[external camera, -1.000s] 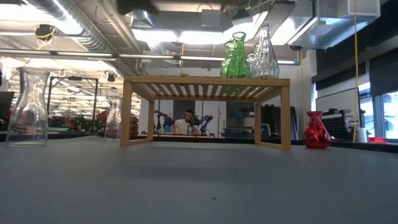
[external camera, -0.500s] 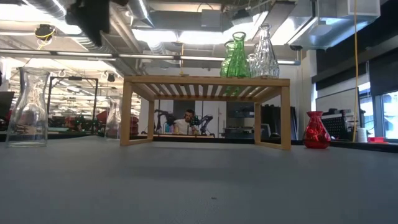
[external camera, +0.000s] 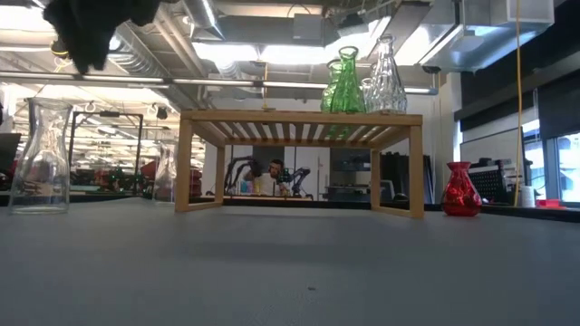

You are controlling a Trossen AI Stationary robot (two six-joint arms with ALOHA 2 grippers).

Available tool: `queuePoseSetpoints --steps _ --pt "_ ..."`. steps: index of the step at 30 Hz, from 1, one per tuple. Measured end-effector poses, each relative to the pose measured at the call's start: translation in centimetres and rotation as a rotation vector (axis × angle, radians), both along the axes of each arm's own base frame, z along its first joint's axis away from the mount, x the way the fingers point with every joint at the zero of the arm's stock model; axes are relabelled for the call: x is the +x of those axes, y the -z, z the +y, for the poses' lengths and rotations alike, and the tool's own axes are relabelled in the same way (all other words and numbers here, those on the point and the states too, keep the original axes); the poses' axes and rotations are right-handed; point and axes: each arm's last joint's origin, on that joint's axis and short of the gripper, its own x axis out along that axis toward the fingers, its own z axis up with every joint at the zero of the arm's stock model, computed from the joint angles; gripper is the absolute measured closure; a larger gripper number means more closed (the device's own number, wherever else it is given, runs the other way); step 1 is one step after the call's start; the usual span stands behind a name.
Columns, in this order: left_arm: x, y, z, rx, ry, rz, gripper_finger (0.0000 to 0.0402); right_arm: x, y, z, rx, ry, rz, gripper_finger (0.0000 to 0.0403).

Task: Sort vases onto shelf
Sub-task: Put the transparent vase on the shelf

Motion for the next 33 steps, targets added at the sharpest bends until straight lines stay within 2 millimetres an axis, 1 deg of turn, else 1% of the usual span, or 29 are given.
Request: queuePoseSetpoints --steps 1,10,14,19,24,27,33 --pt "-0.2 0.0 0.0 0.002 -0.017 0.016 0.0167 0.0 0.0 0.0 0.000 0.000 0.000 0.0086" --pt "-0.9 -0.6 0.0 -0.044 -0.047 -0.039 0.0167 0.0 0.0 0.0 0.000 0.000 0.000 0.0086" --pt "-1.9 -1.2 0.2 -0.037 -0.020 -0.072 0.0167 0.0 0.0 0.0 0.007 -0.011 0.007 0.0086" --pt "-3.2 -2.1 0.4 -0.048 -0.062 -0.133 0.0167 0.0 0.1 0.1 0.019 -0.033 0.020 0.0086" --pt "-3.6 -2.3 0.5 -0.050 -0.088 -0.158 0.0167 0.0 0.1 0.1 0.020 -0.034 0.021 0.0086" --pt "-3.6 -1.7 0.5 -0.038 -0.077 -0.139 0.0167 0.0 0.1 0.1 0.020 -0.034 0.021 0.0086" --pt "-4.3 1.2 0.7 -0.048 -0.066 -0.013 0.0167 0.1 0.1 0.1 0.020 -0.034 0.021 0.0086"
